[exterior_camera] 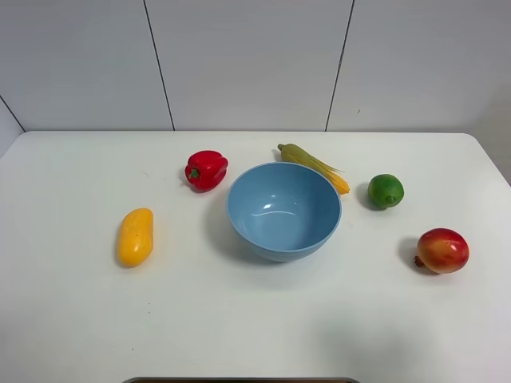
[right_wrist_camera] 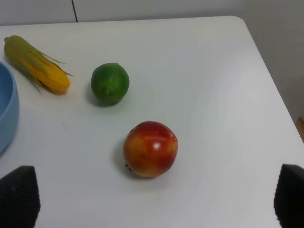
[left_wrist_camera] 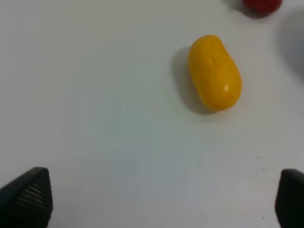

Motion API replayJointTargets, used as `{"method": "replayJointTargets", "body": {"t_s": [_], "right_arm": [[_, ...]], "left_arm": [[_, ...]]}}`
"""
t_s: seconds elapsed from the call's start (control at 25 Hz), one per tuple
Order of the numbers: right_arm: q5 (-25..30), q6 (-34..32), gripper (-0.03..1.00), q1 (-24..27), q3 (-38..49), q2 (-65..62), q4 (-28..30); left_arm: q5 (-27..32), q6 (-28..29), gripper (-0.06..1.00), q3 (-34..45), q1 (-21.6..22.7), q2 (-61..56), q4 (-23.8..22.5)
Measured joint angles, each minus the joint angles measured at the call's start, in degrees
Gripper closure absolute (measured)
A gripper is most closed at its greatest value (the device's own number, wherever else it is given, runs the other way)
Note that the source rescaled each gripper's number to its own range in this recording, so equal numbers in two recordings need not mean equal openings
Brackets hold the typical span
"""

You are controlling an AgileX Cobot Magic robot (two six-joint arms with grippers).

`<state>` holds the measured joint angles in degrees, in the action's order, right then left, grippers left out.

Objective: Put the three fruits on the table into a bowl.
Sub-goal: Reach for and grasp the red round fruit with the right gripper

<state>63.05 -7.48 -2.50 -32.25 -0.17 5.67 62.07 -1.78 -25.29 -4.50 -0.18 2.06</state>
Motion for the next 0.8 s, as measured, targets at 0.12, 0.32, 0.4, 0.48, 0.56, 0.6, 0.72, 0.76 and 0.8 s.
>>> {"method": "replayJointTargets", "body": {"t_s": [0.12, 0.32, 0.4, 0.48, 0.56, 0.6, 0.72, 0.76, 0.8], "right_arm": [[0.0, 0.0, -0.03, 0.0, 0.0, 0.0, 0.0], [0.0, 0.0, -0.03, 0.0, 0.0, 0.0, 0.0], [0.0, 0.0, -0.03, 0.0, 0.0, 0.0, 0.0], [0.0, 0.0, -0.03, 0.0, 0.0, 0.0, 0.0], [0.0, 0.0, -0.03, 0.0, 0.0, 0.0, 0.0], [0.0, 0.0, -0.03, 0.0, 0.0, 0.0, 0.0], [0.0, 0.0, -0.03, 0.0, 0.0, 0.0, 0.0], [0.0, 0.0, -0.03, 0.0, 0.0, 0.0, 0.0], [0.0, 0.0, -0.03, 0.0, 0.0, 0.0, 0.0]], "left_arm": [[0.0, 0.0, 0.08, 0.0, 0.0, 0.0, 0.0], [0.0, 0.0, 0.08, 0.0, 0.0, 0.0, 0.0], [0.0, 0.0, 0.08, 0.0, 0.0, 0.0, 0.0], [0.0, 0.0, 0.08, 0.0, 0.0, 0.0, 0.0], [0.0, 0.0, 0.08, 0.0, 0.0, 0.0, 0.0], [0.0, 0.0, 0.08, 0.0, 0.0, 0.0, 0.0], [0.0, 0.0, 0.08, 0.0, 0.0, 0.0, 0.0], [0.0, 0.0, 0.08, 0.0, 0.0, 0.0, 0.0], [0.0, 0.0, 0.08, 0.0, 0.0, 0.0, 0.0]]}}
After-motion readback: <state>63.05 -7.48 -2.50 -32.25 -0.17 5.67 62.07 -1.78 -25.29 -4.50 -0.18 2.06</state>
